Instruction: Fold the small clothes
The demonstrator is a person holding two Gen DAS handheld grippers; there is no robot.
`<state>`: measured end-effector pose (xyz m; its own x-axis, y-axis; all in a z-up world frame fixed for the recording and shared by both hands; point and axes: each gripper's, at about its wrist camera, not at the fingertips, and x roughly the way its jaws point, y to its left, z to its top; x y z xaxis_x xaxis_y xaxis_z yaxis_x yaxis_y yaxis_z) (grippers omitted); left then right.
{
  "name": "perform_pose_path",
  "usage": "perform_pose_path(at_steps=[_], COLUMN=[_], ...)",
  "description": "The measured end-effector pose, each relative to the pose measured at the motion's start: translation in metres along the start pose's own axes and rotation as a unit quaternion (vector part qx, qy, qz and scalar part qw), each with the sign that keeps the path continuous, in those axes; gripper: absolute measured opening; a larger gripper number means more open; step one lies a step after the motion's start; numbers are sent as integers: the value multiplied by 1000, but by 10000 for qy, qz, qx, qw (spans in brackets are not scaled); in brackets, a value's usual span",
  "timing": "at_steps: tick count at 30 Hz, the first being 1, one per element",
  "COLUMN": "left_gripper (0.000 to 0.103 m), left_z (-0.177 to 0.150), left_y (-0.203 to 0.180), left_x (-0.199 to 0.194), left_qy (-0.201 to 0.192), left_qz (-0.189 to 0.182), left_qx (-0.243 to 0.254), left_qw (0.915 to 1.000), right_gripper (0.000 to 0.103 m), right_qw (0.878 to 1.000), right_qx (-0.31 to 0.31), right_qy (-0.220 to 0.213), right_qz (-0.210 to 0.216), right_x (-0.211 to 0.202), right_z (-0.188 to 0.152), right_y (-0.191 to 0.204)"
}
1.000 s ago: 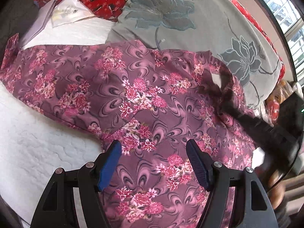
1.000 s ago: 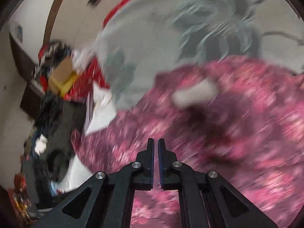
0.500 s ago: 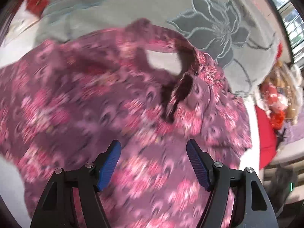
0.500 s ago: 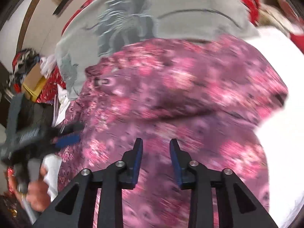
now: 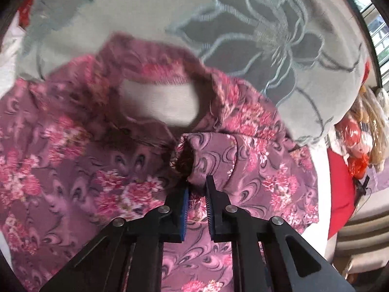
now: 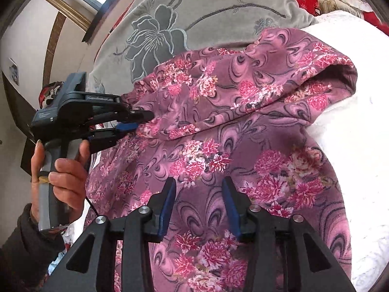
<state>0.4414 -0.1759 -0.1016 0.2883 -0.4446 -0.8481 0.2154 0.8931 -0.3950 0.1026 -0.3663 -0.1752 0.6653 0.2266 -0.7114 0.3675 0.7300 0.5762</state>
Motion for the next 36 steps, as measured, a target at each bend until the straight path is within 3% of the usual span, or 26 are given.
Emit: perform_pose_path(at_steps=[4,9,14,20,23,29,31,33,36], left_gripper=[11,11,11,11,11,14,19,19,26], left_z=[-9,-20,-35,-49,-52,-49,-47,-47,-49], left_y=[13,34,83,143,163,172,176,182,181], left_x=[-35,-81,-117,-124,-114,-82,-79,-90,-119], left_qy=[-213,-560,-756,-696,-518,-100,4,-113,-643], left_qz=[-271,-157,45,237,153,341,409,193,53], left_qx=[-138,-59,-299,-882,-1126,-1017,-989,-1087,-977], left_qw=[9993,9983,9967,9934,9922,9942,9943,9938,9931], right_gripper=[40,43,44,44,44,44,41,33,36], right_qw=[10000,9995,9992,9973,9951,9892,9882,9838,9835], right_qx=[59,254,297,431,609,629,463,388,191], right_qy=[63,103,-1,-272,-462,-799,-526,-196,-621], right_qz=[-43,-144,-251,-522,-624,-1055,-1365,-1739,-1686], right_x=[0,-4,-20,-32,-38,-22,-1,14,1], right_z=[1,4,2,16,27,59,63,63,62], right_y=[1,4,7,5,1,-3,-6,-9,7])
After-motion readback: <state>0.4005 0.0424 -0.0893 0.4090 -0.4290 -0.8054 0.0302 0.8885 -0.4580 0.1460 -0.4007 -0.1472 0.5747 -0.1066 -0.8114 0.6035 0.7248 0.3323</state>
